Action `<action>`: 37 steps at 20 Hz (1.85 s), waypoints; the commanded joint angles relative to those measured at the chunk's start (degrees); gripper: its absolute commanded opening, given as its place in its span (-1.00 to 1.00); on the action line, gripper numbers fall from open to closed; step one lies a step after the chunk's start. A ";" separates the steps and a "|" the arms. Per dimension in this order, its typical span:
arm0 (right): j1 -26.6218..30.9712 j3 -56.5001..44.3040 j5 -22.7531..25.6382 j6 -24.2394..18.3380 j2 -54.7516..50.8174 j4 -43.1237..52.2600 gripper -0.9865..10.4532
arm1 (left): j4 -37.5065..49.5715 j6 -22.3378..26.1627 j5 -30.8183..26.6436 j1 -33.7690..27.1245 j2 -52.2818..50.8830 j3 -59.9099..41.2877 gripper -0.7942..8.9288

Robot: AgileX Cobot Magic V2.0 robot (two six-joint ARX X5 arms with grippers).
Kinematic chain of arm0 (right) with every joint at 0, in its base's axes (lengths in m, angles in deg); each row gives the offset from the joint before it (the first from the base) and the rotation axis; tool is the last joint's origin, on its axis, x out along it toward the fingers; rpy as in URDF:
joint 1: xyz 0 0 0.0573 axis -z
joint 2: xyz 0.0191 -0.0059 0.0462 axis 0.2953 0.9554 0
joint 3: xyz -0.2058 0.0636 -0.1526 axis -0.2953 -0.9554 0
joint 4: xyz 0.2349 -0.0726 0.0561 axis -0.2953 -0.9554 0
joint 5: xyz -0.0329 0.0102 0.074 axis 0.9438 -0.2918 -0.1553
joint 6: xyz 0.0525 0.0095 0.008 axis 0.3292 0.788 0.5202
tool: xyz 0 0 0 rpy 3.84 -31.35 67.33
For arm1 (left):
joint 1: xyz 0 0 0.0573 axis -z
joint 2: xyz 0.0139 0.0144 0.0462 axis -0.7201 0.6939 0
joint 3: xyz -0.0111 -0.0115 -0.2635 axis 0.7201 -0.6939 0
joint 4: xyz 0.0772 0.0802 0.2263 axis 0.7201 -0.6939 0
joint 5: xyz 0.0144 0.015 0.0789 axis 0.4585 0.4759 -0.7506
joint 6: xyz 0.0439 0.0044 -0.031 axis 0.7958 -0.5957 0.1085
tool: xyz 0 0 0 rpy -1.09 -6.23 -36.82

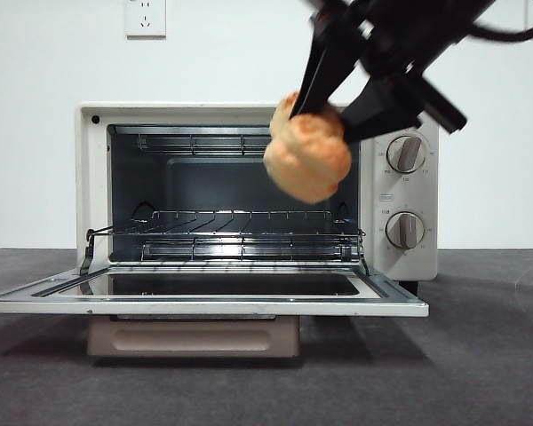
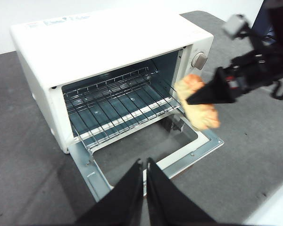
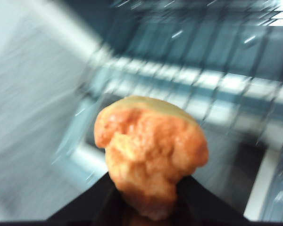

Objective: The left arm flap open the oven, the right arm pick bread and place it into oven, the left arm flap close the oven

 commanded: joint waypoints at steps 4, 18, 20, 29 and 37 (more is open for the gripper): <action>-0.66 5.33 4.11 2.01 9.31 4.11 -0.65 | -4.66 0.57 -0.31 0.42 0.37 4.20 -0.81; 0.31 14.34 15.17 5.75 20.79 4.57 -0.65 | -5.27 1.05 -0.28 0.42 0.37 4.22 -0.81; 0.31 14.34 15.80 5.88 20.79 5.29 -0.65 | -5.27 1.07 -0.28 0.42 0.37 4.22 -0.81; 0.35 14.34 18.51 7.13 20.79 6.58 -0.64 | -5.60 1.05 -0.26 0.42 0.37 4.22 -0.81; 0.35 14.34 18.60 7.13 20.79 6.54 -0.15 | -5.60 1.03 -0.28 0.42 0.37 4.22 -0.81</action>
